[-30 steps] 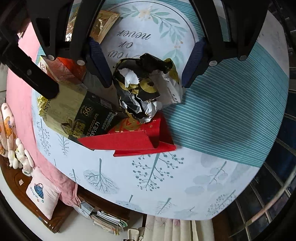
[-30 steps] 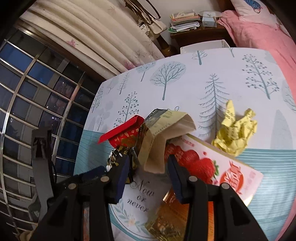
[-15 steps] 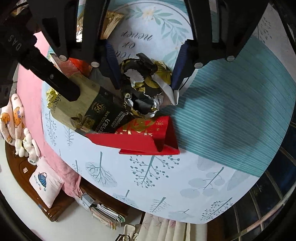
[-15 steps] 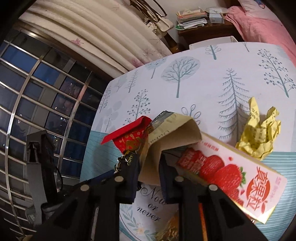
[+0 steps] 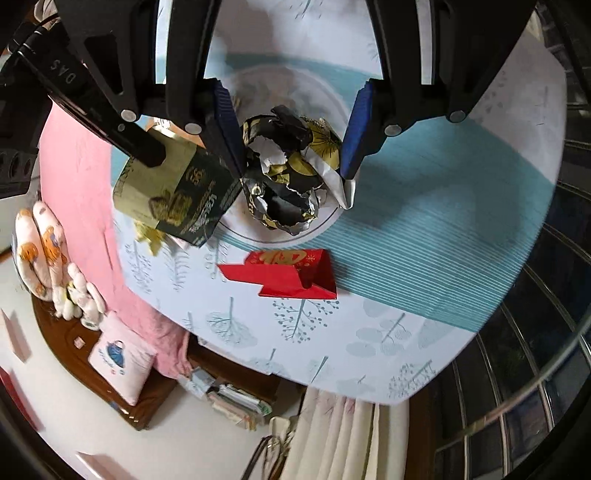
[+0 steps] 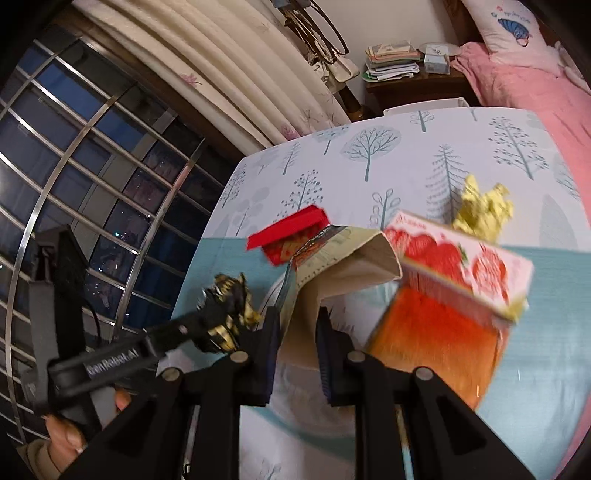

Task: Collect trash
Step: 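Lift the foil wrapper and beige box off the table toward the bin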

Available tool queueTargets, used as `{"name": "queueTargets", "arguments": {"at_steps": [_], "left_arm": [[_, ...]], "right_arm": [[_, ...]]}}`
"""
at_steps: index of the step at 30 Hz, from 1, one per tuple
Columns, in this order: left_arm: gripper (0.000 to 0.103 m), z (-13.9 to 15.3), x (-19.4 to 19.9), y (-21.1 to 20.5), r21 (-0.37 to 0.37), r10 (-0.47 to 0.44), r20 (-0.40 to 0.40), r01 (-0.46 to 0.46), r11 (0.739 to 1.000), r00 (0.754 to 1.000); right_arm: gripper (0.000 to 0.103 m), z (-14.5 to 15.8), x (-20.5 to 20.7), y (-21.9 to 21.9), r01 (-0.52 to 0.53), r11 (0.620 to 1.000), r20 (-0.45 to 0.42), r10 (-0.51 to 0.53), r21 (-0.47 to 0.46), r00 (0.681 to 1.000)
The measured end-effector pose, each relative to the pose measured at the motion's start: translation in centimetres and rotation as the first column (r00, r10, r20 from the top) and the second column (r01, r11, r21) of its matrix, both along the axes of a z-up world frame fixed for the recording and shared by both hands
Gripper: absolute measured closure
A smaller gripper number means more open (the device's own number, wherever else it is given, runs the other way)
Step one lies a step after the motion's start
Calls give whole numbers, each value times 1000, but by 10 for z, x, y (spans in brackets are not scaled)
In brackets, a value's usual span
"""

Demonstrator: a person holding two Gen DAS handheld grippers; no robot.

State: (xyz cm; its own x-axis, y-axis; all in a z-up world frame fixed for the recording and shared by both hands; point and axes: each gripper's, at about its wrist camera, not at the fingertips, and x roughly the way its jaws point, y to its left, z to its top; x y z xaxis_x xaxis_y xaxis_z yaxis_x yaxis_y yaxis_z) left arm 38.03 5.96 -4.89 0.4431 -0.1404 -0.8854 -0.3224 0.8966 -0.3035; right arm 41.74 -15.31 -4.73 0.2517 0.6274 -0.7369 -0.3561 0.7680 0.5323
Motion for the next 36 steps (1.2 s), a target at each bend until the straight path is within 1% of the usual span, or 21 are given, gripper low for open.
{"name": "queueTargets", "arguments": {"at_steps": [2,5,9,16,20,23,27,33,36], "left_arm": [[53,10,-17,0,2,-20,13,20,1000,1000],[53,26,-47,3,-16,-58,39,58,998,998],[53,47,-93,6,-10,-131,69,132,991,989],[53,78,-182,24,33,-265,131,263,964,955],[53,88,-224,36,56,-309,161,304,951,937],[53,88,-251,43,62,-338,169,332,941,926],[53,78,-281,48,44,-372,148,370,928,916],[53,57,-307,42,17,-407,103,408,913,907],[53,45,-317,33,17,-429,79,430,903,900]], "right_arm": [[84,9,-22,-2,3,1000,11,-3,-9,1000],[84,23,-56,-1,14,1000,30,-13,-19,999],[84,48,-114,3,57,997,88,-53,-45,995],[84,76,-212,20,141,989,150,-134,-42,980],[84,83,-260,34,166,985,173,-155,-55,973],[84,83,-290,43,181,981,179,-166,-68,970],[84,79,-326,50,194,976,170,-176,-94,969],[84,67,-362,49,197,970,131,-180,-139,975],[84,58,-376,44,198,966,107,-182,-166,977]]}}
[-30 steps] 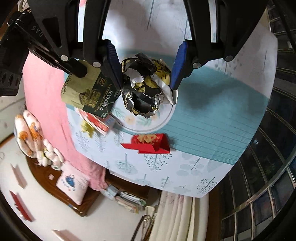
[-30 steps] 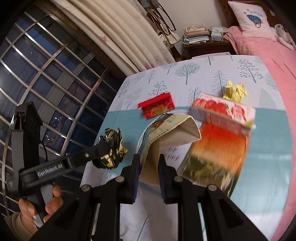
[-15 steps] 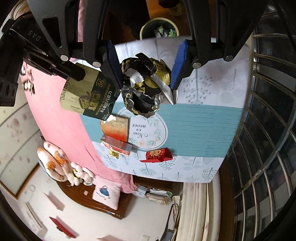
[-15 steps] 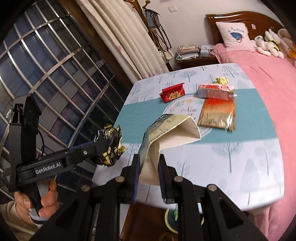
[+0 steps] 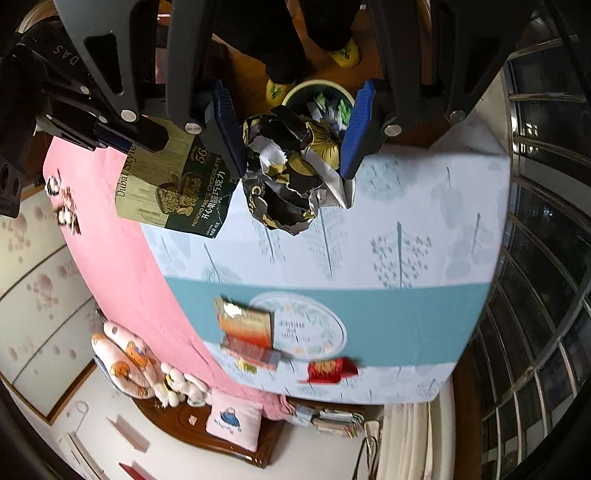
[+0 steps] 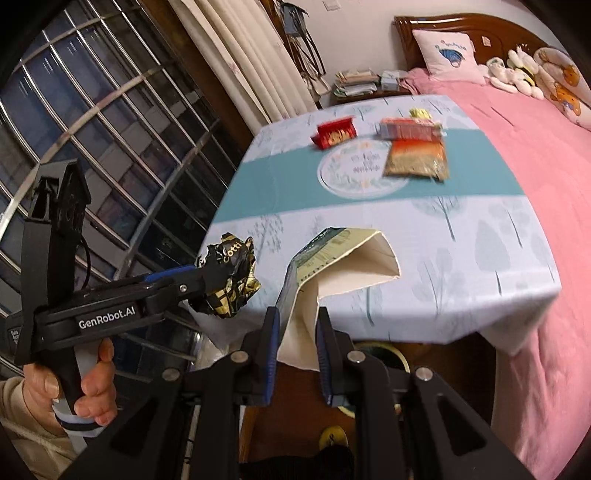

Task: Collect trash
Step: 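Lift the foil wrapper and beige box off the table toward the bin, then lower both tools over the bin and open them to drop wrapper and box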

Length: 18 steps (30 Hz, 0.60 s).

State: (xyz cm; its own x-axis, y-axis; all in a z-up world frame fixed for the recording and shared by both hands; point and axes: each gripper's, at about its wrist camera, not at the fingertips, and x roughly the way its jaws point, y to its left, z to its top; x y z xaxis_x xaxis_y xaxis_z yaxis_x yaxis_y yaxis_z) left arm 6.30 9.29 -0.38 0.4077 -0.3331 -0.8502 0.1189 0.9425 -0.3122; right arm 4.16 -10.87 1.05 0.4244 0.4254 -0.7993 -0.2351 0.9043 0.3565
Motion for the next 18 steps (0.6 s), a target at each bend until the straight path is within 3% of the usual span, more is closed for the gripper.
{"name": "queueTargets", "arguments": {"at_steps": [9,18], "left_arm": [[53,-62,-15,-37,67,-48,-88,54,996,995],[53,-186,-22,-71,93,-30,-232,53,994,972]], "right_arm": [[84,-62,-22,-15,-4,999,-126,-1,-41,992],[84,-192,-27,-23,-52,996,-263,32,-69,964]]}}
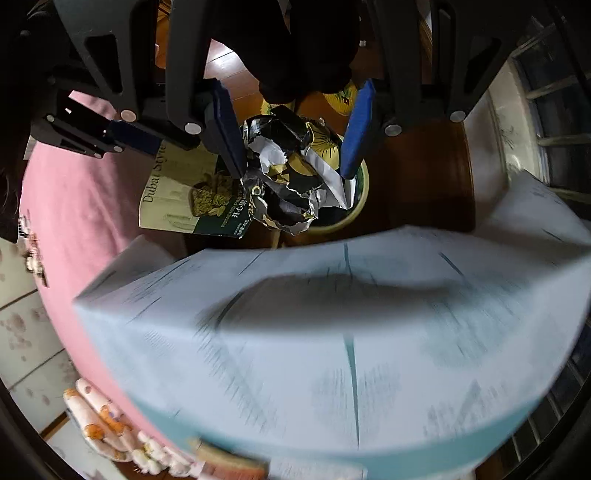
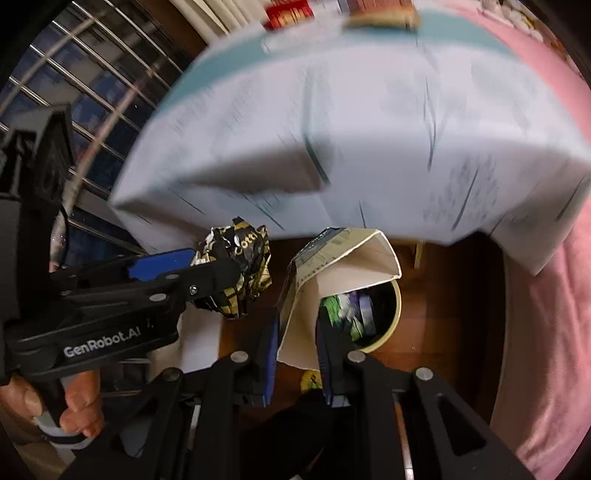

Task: Collect trash
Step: 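Lower both tools over the bin and open them to drop wrapper and box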

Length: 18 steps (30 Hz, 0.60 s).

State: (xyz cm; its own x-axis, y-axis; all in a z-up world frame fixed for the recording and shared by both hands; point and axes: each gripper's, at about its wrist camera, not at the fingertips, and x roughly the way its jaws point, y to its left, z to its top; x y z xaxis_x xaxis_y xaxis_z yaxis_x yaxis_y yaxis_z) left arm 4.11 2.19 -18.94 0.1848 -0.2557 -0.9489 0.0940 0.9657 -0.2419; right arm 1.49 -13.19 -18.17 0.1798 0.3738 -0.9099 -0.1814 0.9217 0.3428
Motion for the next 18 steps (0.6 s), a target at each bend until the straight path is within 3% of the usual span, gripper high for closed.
{"name": "queueTargets", "arguments": {"at_steps": [9,12,18], "left_arm": [[50,-137,16,-5,30,57,-68,-55,998,996],[46,-168,19,-3,32,69,-75,-67,997,995],[32,-206,18,0,42,93,-83,-90,995,992]], "right_arm": [[84,-147,13,-9,13,1000,-108,-16,-27,994],[83,-186,16,-10,16,999,-126,-21,-44,992],[80,-229,24,-8,13,998,-147,-22,-62,989]]}}
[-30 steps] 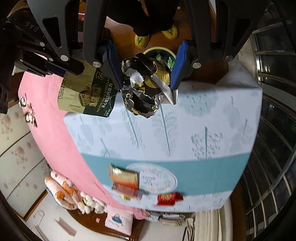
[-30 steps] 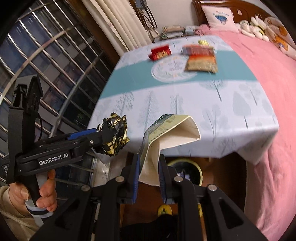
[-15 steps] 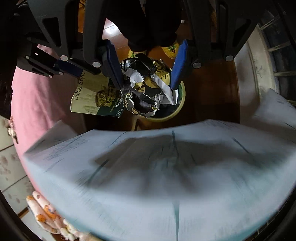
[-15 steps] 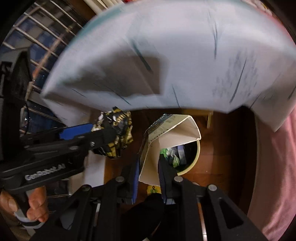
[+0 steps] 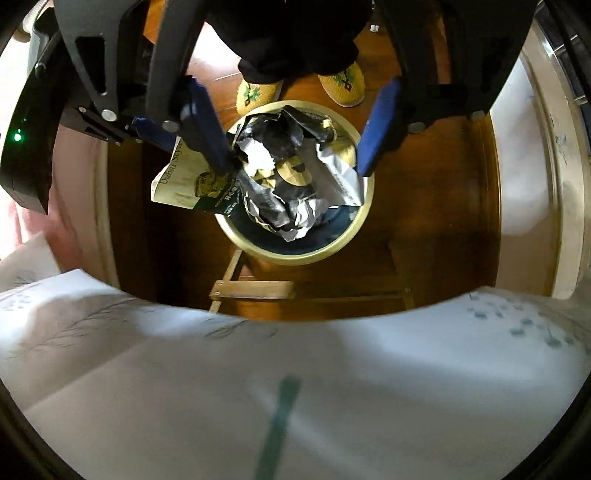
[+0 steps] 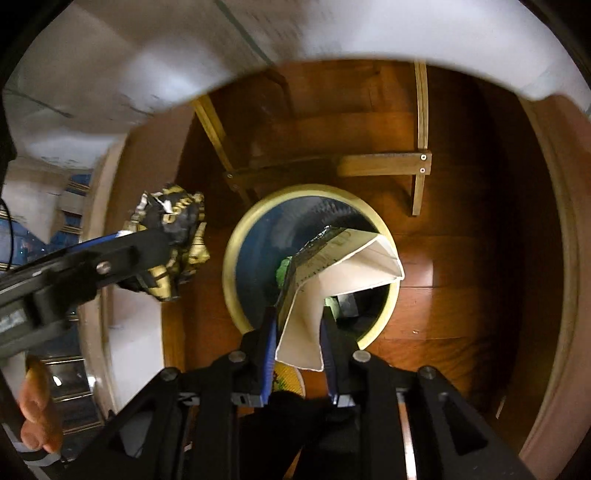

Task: Collect trash
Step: 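Lower both tools over the bin and open them to drop wrapper and box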

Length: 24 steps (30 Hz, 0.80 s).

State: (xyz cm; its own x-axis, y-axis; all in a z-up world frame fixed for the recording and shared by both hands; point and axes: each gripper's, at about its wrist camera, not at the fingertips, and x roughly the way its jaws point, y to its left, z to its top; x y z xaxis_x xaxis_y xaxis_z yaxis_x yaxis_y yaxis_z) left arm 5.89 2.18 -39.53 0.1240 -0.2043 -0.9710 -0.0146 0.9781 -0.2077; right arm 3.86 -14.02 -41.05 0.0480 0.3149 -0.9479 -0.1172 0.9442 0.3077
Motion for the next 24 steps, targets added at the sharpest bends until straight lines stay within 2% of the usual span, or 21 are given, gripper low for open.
{"name": "queueTargets", "arguments": {"at_steps": [1,3,5,8,13,18,24], "left_arm": [[30,-4,-1,1,5,4,0,-4,1000,1000],[15,-8,-1,3,13,10,-3,-10,1000,1000],[13,-9,-3,3,21,13,6,-13,1000,1000],[12,-5,-5,6,48,2,28,-4,999,1000],[12,17,-7,6,75,2,65,-6,997,998],[12,50,-10,8,82,17,77,-23,996,997],[12,105,-15,14,87,18,94,-26,996,995]], "right_arm": [[79,-5,1,0,5,1000,-1,-5,4,1000],[69,-9,5,1,7,1000,0,-7,8,1000],[41,-9,4,1,8,1000,10,-8,7,1000],[39,-2,3,-1,21,1000,32,-22,16,999],[39,24,1,-4,63,998,48,-63,17,997],[39,53,2,-7,90,996,53,-90,9,994],[39,106,2,-7,106,994,63,-106,-8,992]]}}
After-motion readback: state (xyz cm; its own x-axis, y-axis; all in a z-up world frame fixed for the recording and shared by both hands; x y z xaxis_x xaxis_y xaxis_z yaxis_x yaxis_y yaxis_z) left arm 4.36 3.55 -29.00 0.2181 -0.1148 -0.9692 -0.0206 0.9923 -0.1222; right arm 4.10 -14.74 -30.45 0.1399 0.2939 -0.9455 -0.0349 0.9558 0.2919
